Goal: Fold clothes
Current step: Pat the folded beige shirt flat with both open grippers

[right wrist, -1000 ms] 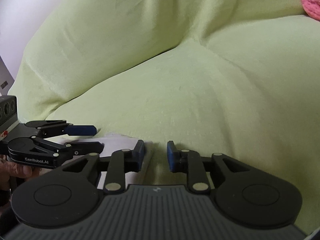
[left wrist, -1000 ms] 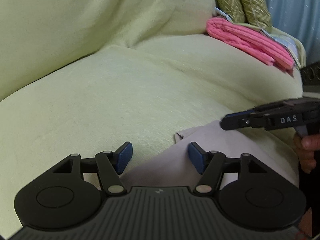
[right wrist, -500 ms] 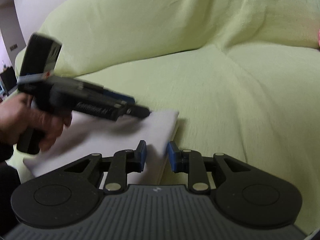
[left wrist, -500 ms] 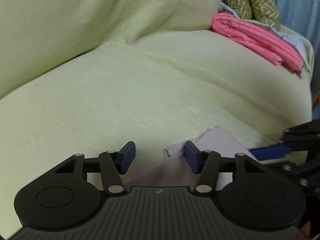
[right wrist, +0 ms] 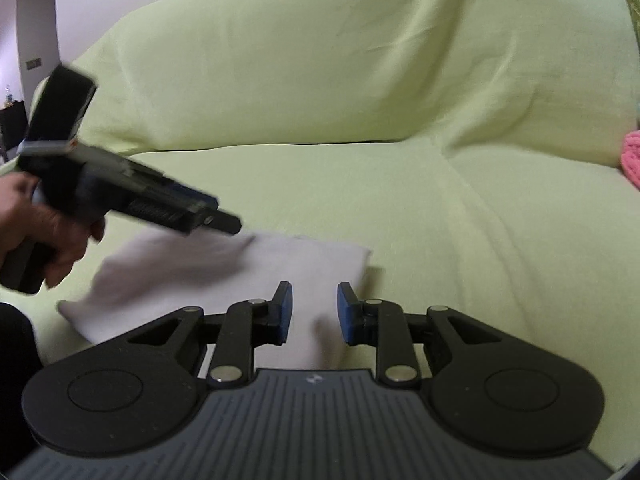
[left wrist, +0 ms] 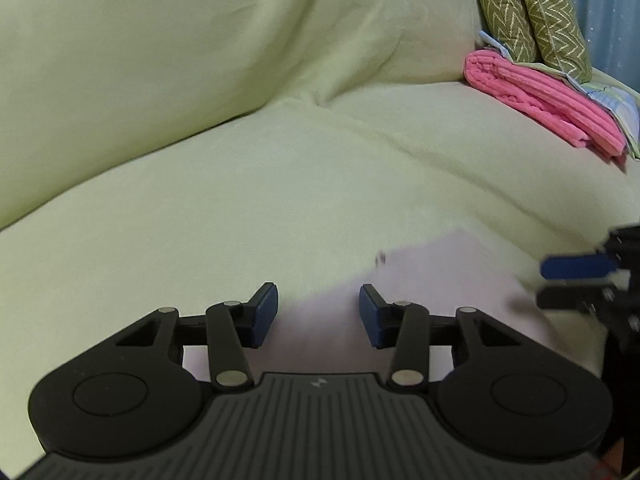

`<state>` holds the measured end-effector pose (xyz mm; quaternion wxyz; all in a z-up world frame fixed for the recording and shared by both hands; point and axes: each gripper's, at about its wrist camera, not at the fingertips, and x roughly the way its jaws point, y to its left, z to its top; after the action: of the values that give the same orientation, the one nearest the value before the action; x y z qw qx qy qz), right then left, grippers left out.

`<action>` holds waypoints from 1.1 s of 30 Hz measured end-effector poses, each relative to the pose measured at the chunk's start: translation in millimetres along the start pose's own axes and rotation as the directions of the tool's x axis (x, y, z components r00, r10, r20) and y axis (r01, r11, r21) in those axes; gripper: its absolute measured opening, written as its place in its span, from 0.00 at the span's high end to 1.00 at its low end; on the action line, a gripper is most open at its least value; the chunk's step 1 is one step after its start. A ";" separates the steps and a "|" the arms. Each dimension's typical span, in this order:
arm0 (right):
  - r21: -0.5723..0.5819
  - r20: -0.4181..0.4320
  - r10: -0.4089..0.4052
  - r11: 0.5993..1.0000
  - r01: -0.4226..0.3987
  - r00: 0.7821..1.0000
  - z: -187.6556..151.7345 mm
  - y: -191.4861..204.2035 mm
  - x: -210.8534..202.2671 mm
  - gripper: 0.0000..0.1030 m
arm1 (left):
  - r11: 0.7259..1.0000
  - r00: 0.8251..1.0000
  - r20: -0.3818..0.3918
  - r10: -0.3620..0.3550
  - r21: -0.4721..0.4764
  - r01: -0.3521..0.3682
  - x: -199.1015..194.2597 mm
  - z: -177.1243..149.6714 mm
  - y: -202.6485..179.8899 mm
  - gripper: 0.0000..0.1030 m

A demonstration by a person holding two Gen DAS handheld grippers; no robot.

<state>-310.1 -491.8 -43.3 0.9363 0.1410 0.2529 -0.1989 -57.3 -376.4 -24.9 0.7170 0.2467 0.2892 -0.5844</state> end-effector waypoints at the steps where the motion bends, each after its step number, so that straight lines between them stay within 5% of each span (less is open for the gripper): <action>1: -0.002 -0.002 0.023 1.000 -0.023 1.000 0.0 3.7 1.7 0.79 | 1.000 1.000 -0.007 0.001 -0.009 -0.001 -2.7 -5.8 1.2 0.52; 5: -0.033 -0.052 0.087 0.996 -0.088 0.995 -8.7 18.9 18.7 0.80 | 0.998 0.999 -0.043 -0.002 -0.062 -0.001 -2.3 -21.0 6.3 0.52; 25: -0.095 -0.171 -0.090 0.993 0.074 0.981 -20.1 19.3 12.2 0.85 | 0.992 0.999 -0.032 0.043 -0.114 -0.047 -26.7 -48.6 15.0 0.51; 33: -0.125 -0.152 -0.034 0.992 0.014 0.988 -16.0 51.1 -9.6 0.83 | 0.991 0.997 -0.046 0.066 -0.113 -0.071 -71.1 -81.5 10.2 0.51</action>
<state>-301.7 -438.1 -43.1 0.9184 0.0945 0.3381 -0.1826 -68.3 -268.6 -32.8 0.7433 0.2274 0.3286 -0.5364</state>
